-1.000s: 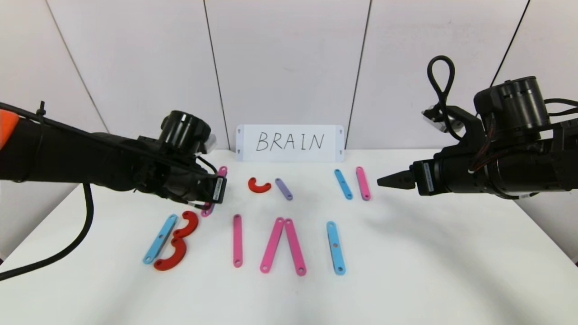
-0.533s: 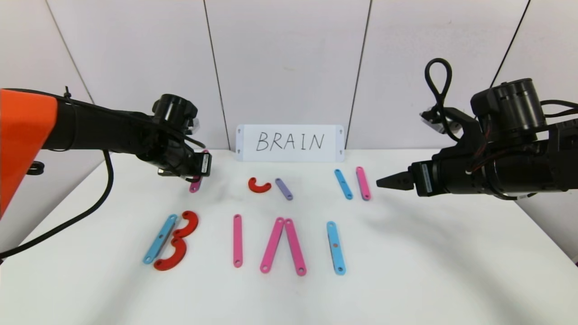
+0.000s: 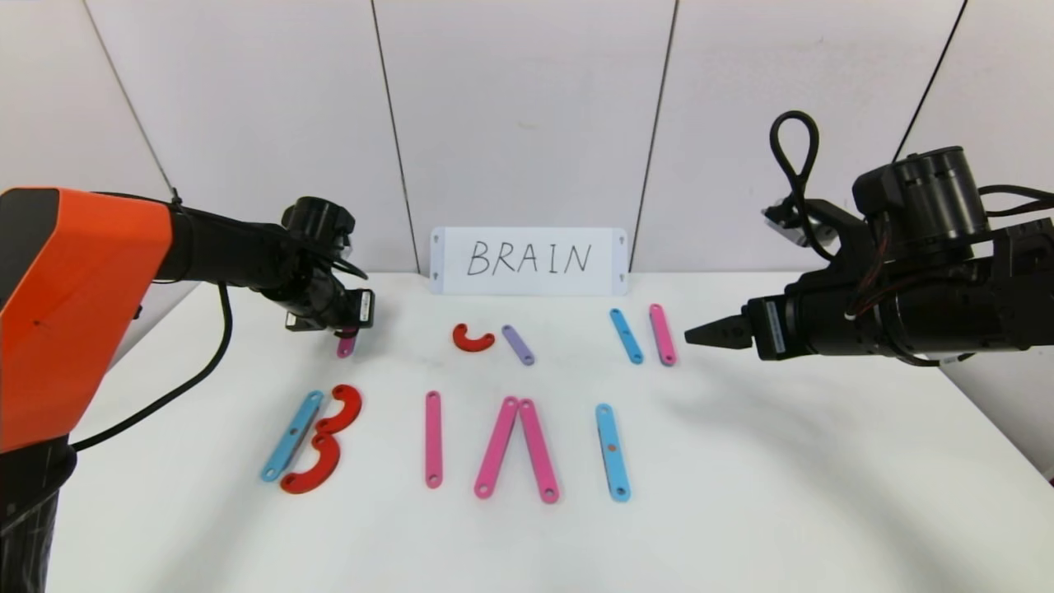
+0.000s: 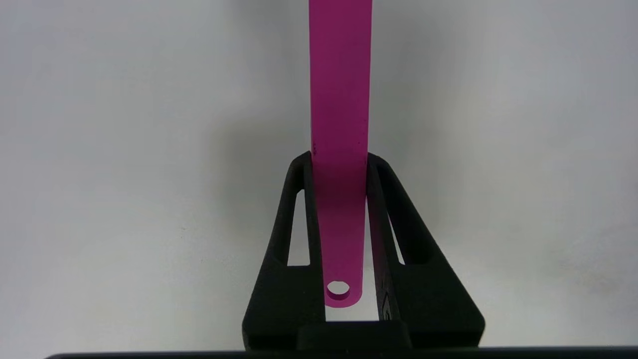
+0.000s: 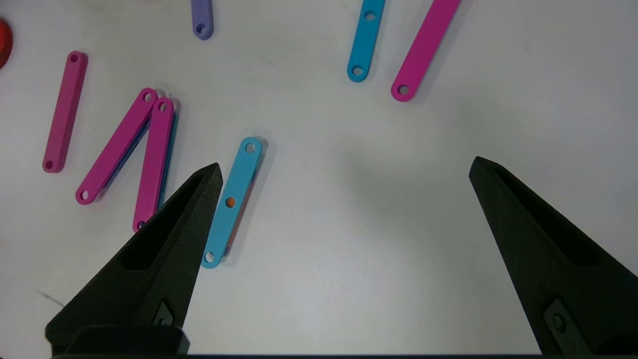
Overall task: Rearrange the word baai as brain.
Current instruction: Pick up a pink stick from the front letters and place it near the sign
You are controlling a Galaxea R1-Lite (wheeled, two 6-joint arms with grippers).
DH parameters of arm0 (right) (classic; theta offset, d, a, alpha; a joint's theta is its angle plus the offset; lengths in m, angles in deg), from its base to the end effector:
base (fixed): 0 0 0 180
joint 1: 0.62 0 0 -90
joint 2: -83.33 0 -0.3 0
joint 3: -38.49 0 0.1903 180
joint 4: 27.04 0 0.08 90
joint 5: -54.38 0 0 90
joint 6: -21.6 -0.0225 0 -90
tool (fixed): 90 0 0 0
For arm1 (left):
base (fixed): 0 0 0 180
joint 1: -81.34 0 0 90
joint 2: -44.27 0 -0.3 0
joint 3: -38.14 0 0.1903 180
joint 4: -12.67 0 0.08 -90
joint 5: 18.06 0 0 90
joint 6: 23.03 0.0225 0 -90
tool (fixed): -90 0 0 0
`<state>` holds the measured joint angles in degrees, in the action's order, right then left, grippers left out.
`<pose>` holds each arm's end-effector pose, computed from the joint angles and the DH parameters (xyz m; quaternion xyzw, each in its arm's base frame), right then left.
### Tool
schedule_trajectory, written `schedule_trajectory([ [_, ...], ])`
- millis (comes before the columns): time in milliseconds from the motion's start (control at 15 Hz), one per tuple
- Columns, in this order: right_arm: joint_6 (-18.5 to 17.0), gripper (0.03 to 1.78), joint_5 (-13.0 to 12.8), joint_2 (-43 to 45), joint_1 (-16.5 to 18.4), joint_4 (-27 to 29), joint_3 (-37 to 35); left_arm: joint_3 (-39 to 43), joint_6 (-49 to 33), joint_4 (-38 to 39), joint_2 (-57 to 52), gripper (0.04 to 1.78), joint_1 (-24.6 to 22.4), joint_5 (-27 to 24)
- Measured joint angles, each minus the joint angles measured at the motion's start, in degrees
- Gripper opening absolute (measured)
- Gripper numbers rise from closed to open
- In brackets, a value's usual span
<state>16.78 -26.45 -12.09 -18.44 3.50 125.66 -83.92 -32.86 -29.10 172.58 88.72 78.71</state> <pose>0.2810 0.0941 0.2073 0.0135 0.3401 0.2060 0.9175 0.4403 -0.0543 0.1386 -0.0283 0.4027 0.0298 0.9144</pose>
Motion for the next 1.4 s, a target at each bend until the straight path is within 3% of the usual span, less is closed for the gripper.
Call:
schedule_trajectory([
  [400,0.1,1.73,-0.1,-0.1,0.0,-0.1,-0.3,-2.2,-0.5,0.2,3.1,0.31,-1.0,0.0],
  [533,0.1,1.73,-0.1,-0.1,0.0,-0.1,-0.3,-2.3,-0.5,0.3,3.4,0.39,-1.0,0.0],
  [733,0.2,1.73,-0.1,-0.1,0.0,-0.1,-0.4,-2.3,-0.5,0.4,3.5,0.71,-1.0,0.0],
  [1067,0.2,1.73,-0.1,-0.1,0.0,-0.1,-0.4,-2.1,-0.6,0.0,2.7,1.50,-0.9,0.0],
  [1200,0.1,1.73,-0.1,0.0,0.0,-0.1,-0.4,-1.4,-0.6,-0.4,1.1,1.67,-0.6,0.0],
  [1400,0.1,1.73,0.0,0.2,0.1,-0.1,-0.4,2.5,-0.7,-0.9,-3.4,1.75,1.5,0.1],
])
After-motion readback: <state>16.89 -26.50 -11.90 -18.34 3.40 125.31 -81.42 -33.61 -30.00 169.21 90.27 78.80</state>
